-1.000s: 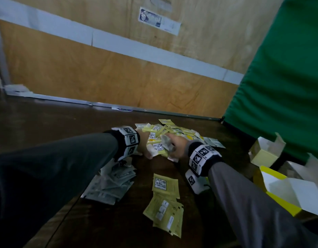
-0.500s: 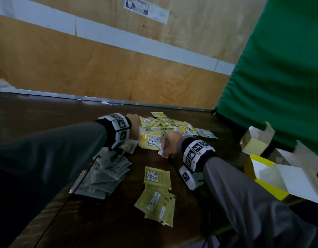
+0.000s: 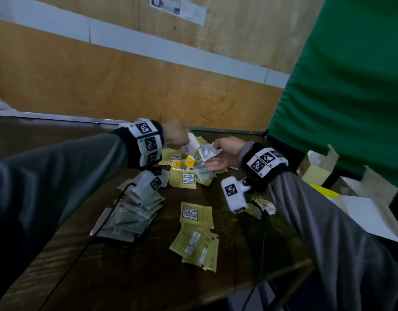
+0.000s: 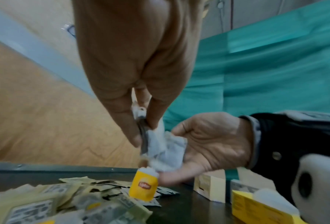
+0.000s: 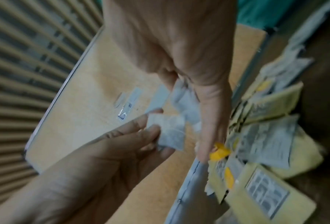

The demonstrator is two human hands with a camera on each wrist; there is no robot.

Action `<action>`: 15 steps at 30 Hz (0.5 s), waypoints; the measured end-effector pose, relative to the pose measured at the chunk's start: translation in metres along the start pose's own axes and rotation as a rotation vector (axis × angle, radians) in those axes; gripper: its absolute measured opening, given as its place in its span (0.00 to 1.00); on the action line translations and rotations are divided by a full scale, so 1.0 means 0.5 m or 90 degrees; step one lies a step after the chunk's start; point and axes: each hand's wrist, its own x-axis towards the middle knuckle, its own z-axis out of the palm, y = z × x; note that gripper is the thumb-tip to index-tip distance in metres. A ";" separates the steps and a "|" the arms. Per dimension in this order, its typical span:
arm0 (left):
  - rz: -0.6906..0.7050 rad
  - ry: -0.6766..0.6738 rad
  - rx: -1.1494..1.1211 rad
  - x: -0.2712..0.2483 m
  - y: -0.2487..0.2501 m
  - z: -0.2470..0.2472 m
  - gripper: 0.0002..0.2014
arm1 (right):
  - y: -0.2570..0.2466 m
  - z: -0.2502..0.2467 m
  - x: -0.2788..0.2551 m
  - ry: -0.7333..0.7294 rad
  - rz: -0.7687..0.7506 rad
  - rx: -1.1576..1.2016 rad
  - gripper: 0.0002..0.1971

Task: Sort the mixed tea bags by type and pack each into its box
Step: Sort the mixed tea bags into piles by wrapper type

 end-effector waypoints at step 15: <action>0.037 -0.145 0.336 -0.015 0.018 0.042 0.24 | 0.105 -0.175 -0.060 0.161 -0.063 -0.118 0.02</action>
